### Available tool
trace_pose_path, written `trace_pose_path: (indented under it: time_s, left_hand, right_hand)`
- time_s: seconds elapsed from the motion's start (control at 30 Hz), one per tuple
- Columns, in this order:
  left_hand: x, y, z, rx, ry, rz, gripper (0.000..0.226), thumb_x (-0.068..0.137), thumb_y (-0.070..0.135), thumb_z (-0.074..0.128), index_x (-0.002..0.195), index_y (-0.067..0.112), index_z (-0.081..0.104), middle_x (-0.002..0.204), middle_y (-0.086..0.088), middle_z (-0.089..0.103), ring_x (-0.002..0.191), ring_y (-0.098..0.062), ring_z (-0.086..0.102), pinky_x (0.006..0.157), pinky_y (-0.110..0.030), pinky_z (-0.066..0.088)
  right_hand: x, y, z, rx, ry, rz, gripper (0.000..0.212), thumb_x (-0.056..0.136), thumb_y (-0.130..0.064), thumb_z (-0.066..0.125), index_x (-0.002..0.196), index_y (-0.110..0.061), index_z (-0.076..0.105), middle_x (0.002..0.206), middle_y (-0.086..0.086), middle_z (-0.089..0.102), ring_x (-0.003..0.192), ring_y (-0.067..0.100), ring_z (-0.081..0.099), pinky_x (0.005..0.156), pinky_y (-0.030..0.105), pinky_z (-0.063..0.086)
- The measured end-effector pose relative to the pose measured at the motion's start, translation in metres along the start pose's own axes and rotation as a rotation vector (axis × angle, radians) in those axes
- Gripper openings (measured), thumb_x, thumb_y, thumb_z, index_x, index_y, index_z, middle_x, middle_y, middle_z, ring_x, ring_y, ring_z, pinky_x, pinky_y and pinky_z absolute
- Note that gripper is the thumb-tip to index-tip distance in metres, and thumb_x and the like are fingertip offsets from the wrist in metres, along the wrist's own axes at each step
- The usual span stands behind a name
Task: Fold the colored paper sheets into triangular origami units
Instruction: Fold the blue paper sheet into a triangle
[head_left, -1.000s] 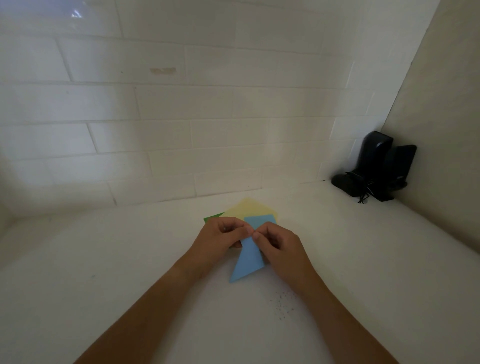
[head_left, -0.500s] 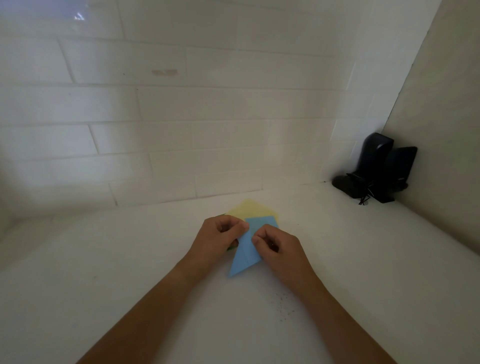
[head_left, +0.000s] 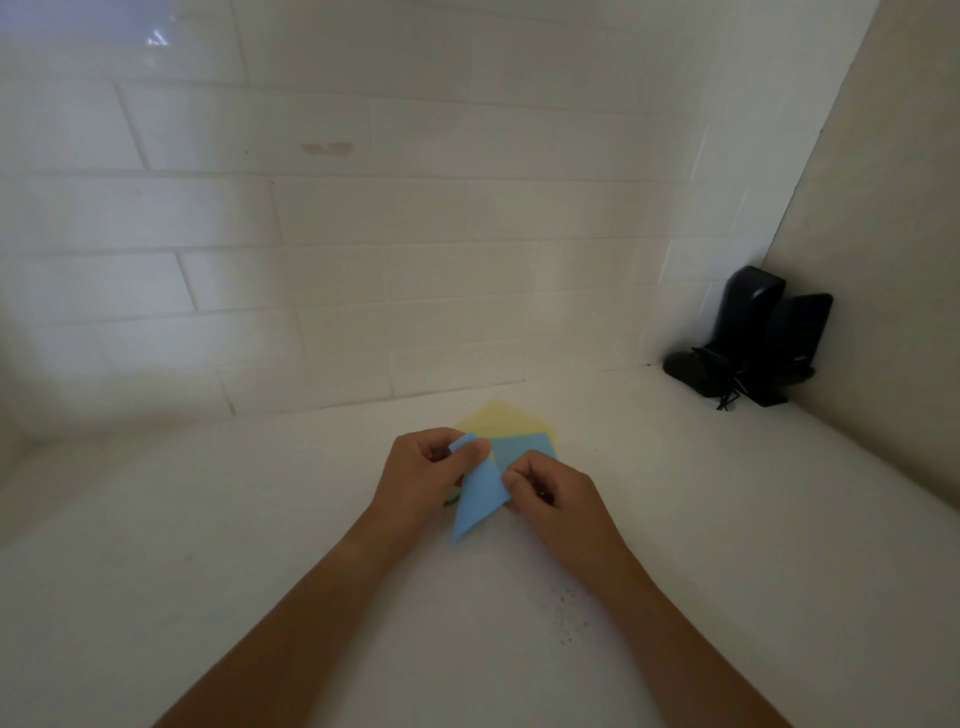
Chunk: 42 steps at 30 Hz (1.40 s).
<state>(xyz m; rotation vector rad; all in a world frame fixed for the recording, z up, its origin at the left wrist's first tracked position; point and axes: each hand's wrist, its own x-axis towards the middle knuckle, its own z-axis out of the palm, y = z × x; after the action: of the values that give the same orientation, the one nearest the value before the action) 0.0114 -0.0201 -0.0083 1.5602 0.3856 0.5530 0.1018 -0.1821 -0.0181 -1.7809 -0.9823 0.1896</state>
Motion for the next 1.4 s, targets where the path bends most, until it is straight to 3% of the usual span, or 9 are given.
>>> trace_pose_path:
  time_s: [0.13, 0.37, 0.5, 0.67, 0.83, 0.97, 1.07, 1.23, 1.4]
  left_hand:
    - [0.004, 0.0, -0.008, -0.06, 0.069, 0.025, 0.02, 0.093, 0.02, 0.075, 0.087, 0.001, 0.077, 0.078, -0.006, 0.073, 0.074, -0.015, 0.068, 0.069, -0.028, 0.053]
    - [0.001, -0.001, -0.005, -0.077, 0.058, 0.023, 0.014, 0.091, 0.018, 0.077, 0.088, 0.004, 0.079, 0.083, -0.009, 0.078, 0.078, -0.017, 0.072, 0.072, -0.028, 0.056]
    - [-0.004, 0.001, 0.0, -0.087, -0.04, 0.02, 0.016, 0.091, 0.015, 0.076, 0.09, -0.001, 0.077, 0.083, -0.013, 0.075, 0.077, -0.018, 0.07, 0.071, -0.027, 0.055]
    - [-0.01, 0.002, 0.004, -0.107, -0.127, 0.021, 0.015, 0.092, 0.012, 0.074, 0.103, 0.002, 0.077, 0.088, -0.005, 0.076, 0.081, -0.012, 0.072, 0.072, -0.019, 0.055]
    - [-0.006, 0.001, -0.002, -0.087, -0.063, 0.057, 0.01, 0.095, 0.012, 0.072, 0.102, 0.004, 0.074, 0.084, -0.015, 0.075, 0.078, -0.024, 0.072, 0.077, -0.03, 0.06]
    - [-0.008, 0.001, 0.002, -0.075, -0.113, 0.047, 0.008, 0.094, 0.007, 0.072, 0.1, 0.002, 0.072, 0.079, -0.012, 0.073, 0.076, -0.02, 0.07, 0.076, -0.027, 0.059]
    - [-0.009, 0.003, 0.005, 0.018, -0.056, 0.155, 0.014, 0.091, 0.0, 0.075, 0.096, 0.002, 0.062, 0.083, -0.01, 0.066, 0.075, -0.019, 0.067, 0.071, -0.031, 0.061]
    - [-0.01, 0.001, 0.006, 0.238, -0.023, 0.274, 0.012, 0.088, 0.005, 0.079, 0.085, 0.014, 0.072, 0.084, -0.001, 0.073, 0.075, -0.024, 0.073, 0.071, -0.038, 0.063]
    - [-0.013, 0.002, 0.008, 0.097, -0.055, 0.183, 0.007, 0.088, 0.006, 0.079, 0.094, 0.006, 0.077, 0.085, -0.008, 0.078, 0.079, -0.023, 0.077, 0.076, -0.033, 0.063]
  right_hand:
    - [-0.001, -0.004, 0.0, -0.02, -0.004, 0.001, 0.025, 0.098, -0.011, 0.06, 0.074, -0.016, 0.056, 0.068, 0.009, 0.058, 0.056, 0.005, 0.042, 0.057, 0.015, 0.034]
    - [-0.001, -0.004, 0.001, 0.014, 0.107, 0.054, 0.026, 0.097, -0.007, 0.058, 0.072, -0.016, 0.055, 0.068, 0.005, 0.059, 0.057, 0.006, 0.043, 0.055, 0.017, 0.036]
    - [-0.002, -0.008, -0.001, 0.063, 0.122, 0.051, 0.02, 0.101, -0.017, 0.061, 0.081, -0.016, 0.063, 0.068, -0.01, 0.057, 0.06, 0.002, 0.049, 0.059, 0.014, 0.039]
    - [-0.004, -0.005, -0.001, 0.068, 0.087, -0.023, 0.015, 0.098, -0.021, 0.068, 0.083, -0.02, 0.067, 0.071, -0.013, 0.06, 0.065, 0.003, 0.051, 0.06, 0.017, 0.039]
    - [-0.002, 0.0, -0.001, 0.106, 0.148, 0.0, 0.011, 0.097, -0.016, 0.068, 0.087, -0.022, 0.069, 0.081, -0.006, 0.067, 0.074, 0.006, 0.059, 0.065, 0.019, 0.045]
    - [-0.001, 0.001, -0.001, 0.089, 0.135, 0.006, 0.014, 0.099, -0.017, 0.067, 0.086, -0.022, 0.07, 0.08, -0.006, 0.066, 0.073, 0.005, 0.057, 0.066, 0.019, 0.044]
    - [-0.002, 0.0, -0.002, 0.092, 0.13, 0.0, 0.016, 0.1, -0.016, 0.065, 0.085, -0.021, 0.069, 0.077, -0.011, 0.063, 0.071, 0.0, 0.054, 0.065, 0.015, 0.041]
    - [-0.001, 0.0, -0.002, 0.082, 0.141, -0.016, 0.014, 0.1, -0.016, 0.065, 0.086, -0.019, 0.068, 0.077, -0.012, 0.062, 0.071, 0.0, 0.053, 0.065, 0.014, 0.041]
    - [-0.002, 0.0, -0.003, 0.091, 0.14, -0.03, 0.013, 0.1, -0.018, 0.065, 0.088, -0.017, 0.069, 0.081, -0.005, 0.065, 0.073, 0.003, 0.056, 0.065, 0.016, 0.043]
